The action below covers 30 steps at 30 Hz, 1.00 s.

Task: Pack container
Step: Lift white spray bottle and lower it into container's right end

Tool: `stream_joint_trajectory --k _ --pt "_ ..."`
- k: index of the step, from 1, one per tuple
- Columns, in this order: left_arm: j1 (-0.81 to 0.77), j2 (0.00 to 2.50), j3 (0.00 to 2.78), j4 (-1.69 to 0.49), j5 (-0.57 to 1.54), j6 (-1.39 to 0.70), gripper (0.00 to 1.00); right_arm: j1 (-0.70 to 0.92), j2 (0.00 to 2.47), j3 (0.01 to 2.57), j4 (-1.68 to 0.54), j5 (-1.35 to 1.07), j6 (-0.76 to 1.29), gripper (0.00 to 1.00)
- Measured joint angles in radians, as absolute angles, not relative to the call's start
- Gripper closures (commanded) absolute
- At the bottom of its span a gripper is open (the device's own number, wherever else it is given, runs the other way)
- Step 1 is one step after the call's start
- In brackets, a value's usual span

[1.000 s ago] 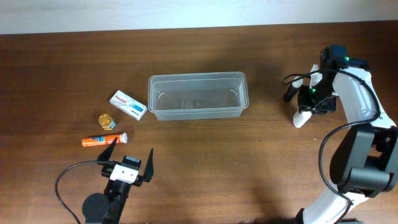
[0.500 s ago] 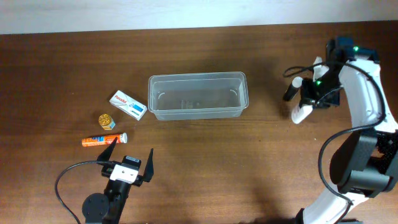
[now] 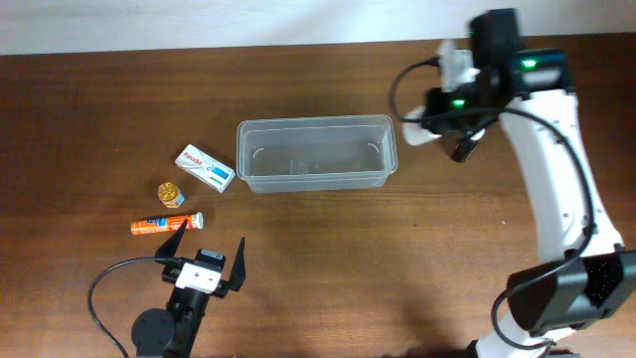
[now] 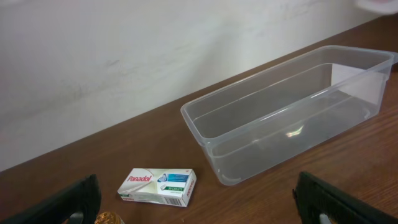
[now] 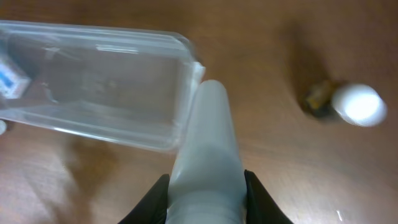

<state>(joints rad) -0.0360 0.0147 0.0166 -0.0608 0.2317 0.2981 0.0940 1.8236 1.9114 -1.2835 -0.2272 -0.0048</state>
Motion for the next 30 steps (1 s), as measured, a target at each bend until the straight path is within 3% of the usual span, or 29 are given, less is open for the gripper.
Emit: stream_joint_trajectory --k 10,16,18,30 --pt "-0.036 0.015 0.017 -0.061 0.232 0.298 0.00 0.300 1.836 1.911 -1.151 -0.089 0.023 0.82" --pt "-0.036 0.015 0.017 -0.061 0.232 0.298 0.00 0.331 1.903 1.911 -1.147 -0.055 0.036 0.81" --pt "-0.036 0.015 0.017 -0.061 0.232 0.298 0.00 0.333 1.932 1.911 -1.147 -0.044 0.051 0.75" --pt "-0.036 0.015 0.017 -0.061 0.232 0.298 0.00 0.333 2.032 1.911 -1.141 -0.026 0.121 0.75"
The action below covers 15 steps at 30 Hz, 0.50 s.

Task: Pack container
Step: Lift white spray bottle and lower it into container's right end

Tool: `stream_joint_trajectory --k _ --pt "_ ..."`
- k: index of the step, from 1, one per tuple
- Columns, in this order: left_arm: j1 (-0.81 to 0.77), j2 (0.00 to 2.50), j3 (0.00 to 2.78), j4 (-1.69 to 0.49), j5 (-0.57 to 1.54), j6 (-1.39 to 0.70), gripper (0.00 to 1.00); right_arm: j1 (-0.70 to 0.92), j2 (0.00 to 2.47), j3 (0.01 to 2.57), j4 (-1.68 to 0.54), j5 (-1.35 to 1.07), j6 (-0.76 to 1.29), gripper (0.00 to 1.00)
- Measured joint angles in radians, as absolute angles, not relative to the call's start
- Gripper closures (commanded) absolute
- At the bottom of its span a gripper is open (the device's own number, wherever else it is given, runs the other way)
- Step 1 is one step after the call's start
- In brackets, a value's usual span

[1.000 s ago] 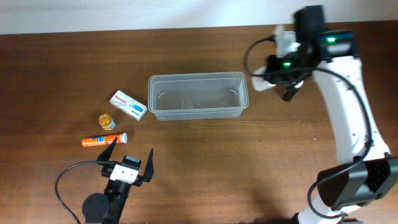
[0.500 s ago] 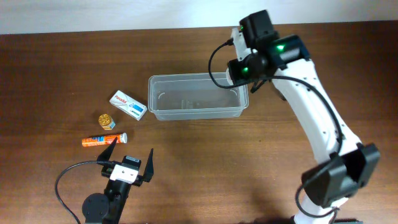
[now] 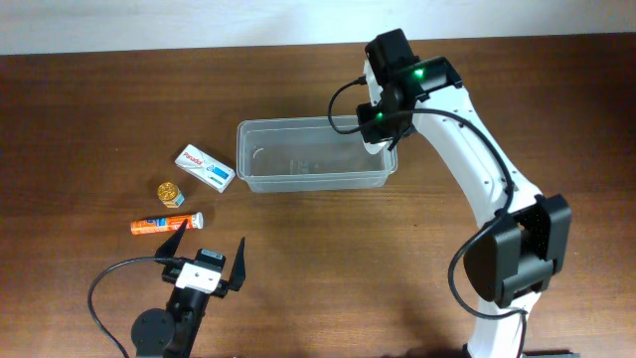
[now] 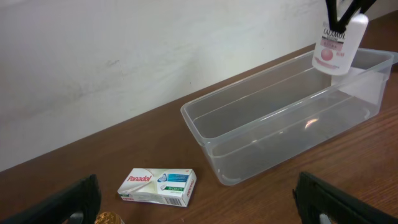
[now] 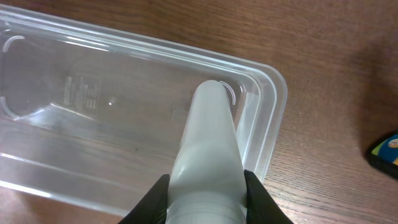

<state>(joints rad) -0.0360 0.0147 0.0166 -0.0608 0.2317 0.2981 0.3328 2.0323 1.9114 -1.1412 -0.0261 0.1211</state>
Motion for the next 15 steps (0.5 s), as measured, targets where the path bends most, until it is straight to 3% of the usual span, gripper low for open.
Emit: stream_joint_trajectory --k 15 --pt "-0.036 0.015 0.017 -0.061 0.232 0.298 0.00 0.333 2.167 1.911 -1.103 -0.026 0.189 0.75"
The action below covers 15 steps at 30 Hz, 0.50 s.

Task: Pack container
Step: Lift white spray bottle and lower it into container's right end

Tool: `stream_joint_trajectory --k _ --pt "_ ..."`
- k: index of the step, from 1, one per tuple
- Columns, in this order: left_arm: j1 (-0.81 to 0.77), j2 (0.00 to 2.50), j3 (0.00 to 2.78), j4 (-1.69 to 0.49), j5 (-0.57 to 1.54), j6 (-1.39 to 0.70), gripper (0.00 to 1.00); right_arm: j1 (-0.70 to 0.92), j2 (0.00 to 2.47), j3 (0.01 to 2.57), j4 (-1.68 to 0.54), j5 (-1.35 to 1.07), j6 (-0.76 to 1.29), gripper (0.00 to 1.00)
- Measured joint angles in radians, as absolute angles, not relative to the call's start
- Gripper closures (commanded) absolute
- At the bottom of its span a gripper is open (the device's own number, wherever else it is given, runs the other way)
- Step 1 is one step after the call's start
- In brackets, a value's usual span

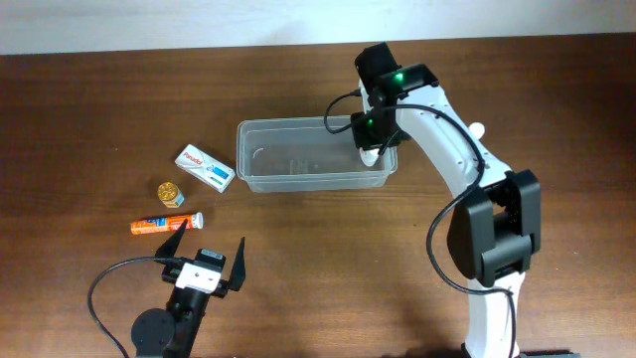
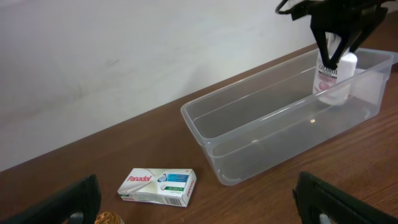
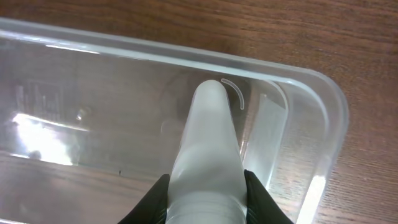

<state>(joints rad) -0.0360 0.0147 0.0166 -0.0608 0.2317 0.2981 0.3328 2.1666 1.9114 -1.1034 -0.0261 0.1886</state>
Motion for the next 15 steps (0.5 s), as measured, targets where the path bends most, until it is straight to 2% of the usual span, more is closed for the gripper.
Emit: stream_joint_trajectory --k 15 --pt "-0.036 0.015 0.017 -0.061 0.232 0.298 0.00 0.333 2.171 1.911 -1.079 -0.002 0.287 0.75"
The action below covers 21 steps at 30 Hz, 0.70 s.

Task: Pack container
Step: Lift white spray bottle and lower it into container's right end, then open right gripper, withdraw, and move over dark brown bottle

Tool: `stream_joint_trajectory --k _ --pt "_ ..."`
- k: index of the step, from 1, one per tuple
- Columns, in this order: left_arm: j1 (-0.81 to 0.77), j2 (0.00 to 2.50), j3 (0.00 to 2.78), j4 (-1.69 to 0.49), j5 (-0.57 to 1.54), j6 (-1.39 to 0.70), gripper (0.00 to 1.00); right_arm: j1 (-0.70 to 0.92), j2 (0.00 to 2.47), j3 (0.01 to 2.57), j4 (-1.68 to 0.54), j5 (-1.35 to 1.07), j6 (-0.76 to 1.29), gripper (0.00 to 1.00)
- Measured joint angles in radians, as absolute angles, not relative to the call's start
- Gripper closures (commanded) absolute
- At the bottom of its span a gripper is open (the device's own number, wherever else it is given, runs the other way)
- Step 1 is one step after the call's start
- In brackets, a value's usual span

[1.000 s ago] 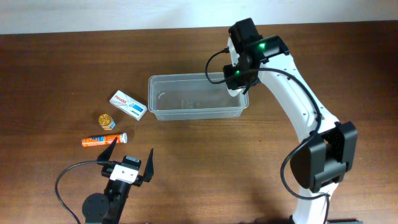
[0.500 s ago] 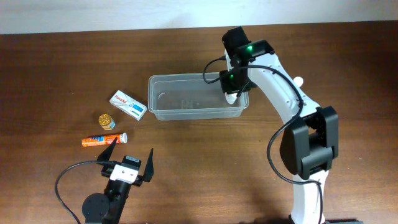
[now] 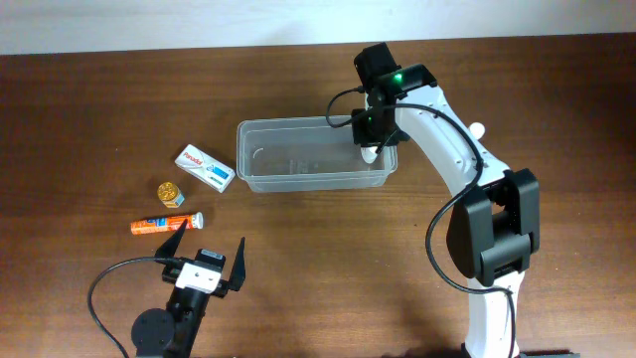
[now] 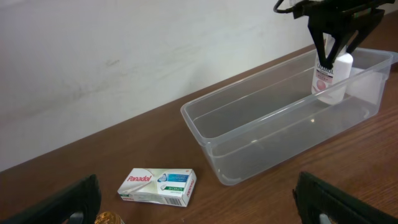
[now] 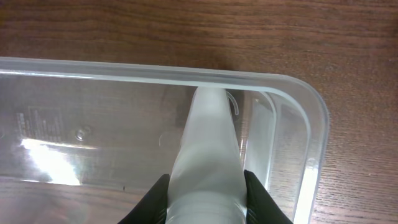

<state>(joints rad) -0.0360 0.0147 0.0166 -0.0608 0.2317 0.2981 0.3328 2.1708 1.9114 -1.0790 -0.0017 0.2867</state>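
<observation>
A clear plastic container (image 3: 298, 185) lies in the middle of the table. My right gripper (image 3: 374, 127) is shut on a white bottle with a pink label (image 4: 329, 79), held upright and low inside the container's right end, close to the far wall. In the right wrist view the bottle (image 5: 208, 143) fills the space between the black fingers (image 5: 155, 198). The left gripper (image 3: 207, 261) sits open near the table's front left, with nothing between its fingers (image 4: 74, 199). Left of the container lie a Panadol box (image 3: 206, 168), a small gold jar (image 3: 171, 193) and an orange tube (image 3: 166, 225).
A small white-capped thing (image 3: 478, 128) shows just right of the right arm. The Panadol box (image 4: 158, 186) lies in front of the left gripper. A pale wall runs along the table's far edge.
The right gripper, still shut on the bottle, has shifted slightly toward the container's far wall. The left arm and the loose items have not moved.
The right gripper held the white bottle over the table to the right of the container. Then it held the bottle above the container's right end. Then the bottle was down inside that end, and now stands close to the far right corner.
</observation>
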Motion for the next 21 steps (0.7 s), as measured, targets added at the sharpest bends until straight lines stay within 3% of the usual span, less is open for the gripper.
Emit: stream_joint_trajectory --k 8,13,21 --pt "-0.036 0.015 0.017 -0.061 0.232 0.298 0.00 0.333 2.171 1.911 -1.080 0.012 0.321 0.74" --pt "-0.036 0.015 0.017 -0.061 0.232 0.298 0.00 0.333 2.171 1.911 -1.079 0.019 0.336 0.56" --pt "-0.036 0.015 0.017 -0.061 0.232 0.298 0.00 0.333 2.171 1.911 -1.076 0.020 0.337 0.48"
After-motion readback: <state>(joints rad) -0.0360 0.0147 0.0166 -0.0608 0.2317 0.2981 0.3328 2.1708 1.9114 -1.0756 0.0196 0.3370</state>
